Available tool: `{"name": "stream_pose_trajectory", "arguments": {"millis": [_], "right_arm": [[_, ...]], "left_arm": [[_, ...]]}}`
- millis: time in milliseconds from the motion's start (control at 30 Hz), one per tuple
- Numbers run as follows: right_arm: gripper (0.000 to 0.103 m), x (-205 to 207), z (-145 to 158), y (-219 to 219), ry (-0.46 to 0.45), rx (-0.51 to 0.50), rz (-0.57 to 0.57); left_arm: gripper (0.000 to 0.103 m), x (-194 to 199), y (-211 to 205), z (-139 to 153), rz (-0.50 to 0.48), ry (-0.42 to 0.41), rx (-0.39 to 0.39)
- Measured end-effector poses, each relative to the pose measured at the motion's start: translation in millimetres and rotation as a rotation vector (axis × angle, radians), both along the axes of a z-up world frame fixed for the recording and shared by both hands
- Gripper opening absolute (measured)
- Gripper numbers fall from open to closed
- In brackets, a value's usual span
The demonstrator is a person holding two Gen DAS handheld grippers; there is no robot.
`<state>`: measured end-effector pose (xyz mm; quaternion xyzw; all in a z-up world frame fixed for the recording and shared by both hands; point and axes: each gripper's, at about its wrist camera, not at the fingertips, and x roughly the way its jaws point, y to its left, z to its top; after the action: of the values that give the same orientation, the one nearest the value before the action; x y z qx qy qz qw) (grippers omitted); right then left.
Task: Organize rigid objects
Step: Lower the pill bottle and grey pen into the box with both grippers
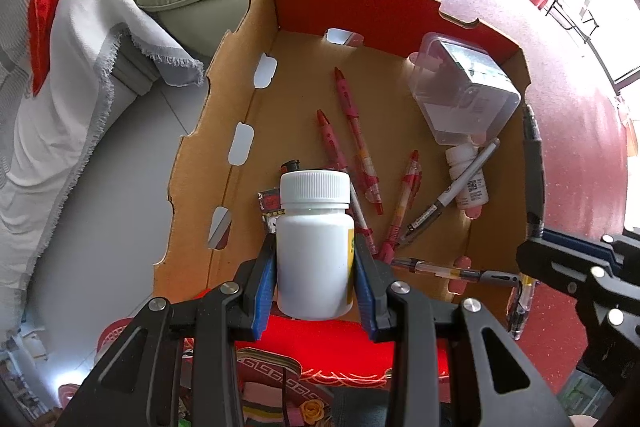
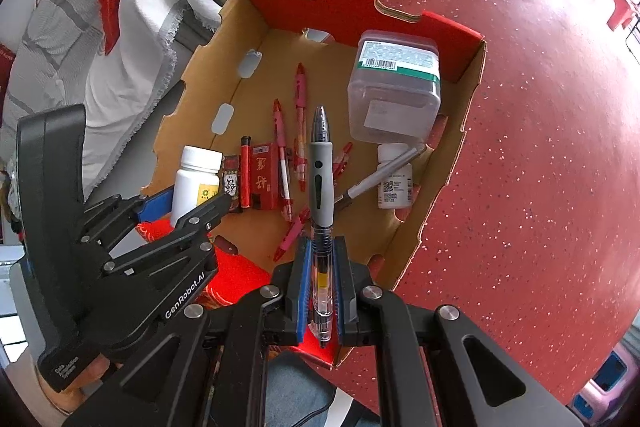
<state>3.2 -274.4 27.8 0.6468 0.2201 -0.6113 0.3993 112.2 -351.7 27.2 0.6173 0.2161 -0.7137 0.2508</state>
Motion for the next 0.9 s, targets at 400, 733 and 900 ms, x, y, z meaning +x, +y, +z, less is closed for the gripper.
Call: {"name": "stream_pose_trajectory", "arguments": {"millis": [400, 733, 900], "right_arm": [[0.011, 2, -6, -2, -0.01, 0.007, 0.008], [0.011, -12, -6, -9, 0.011, 0.009, -0.025], [0.011, -24, 0, -18, 0.022, -0.007, -0.049]], "left_arm": [[0.038, 2, 0, -1, 0.008, -0.006, -0.003], [0.038, -14, -15, 4, 0.021, 0.008, -0.032], [0.038, -29, -27, 11, 0.029, 0.033, -0.051]]}}
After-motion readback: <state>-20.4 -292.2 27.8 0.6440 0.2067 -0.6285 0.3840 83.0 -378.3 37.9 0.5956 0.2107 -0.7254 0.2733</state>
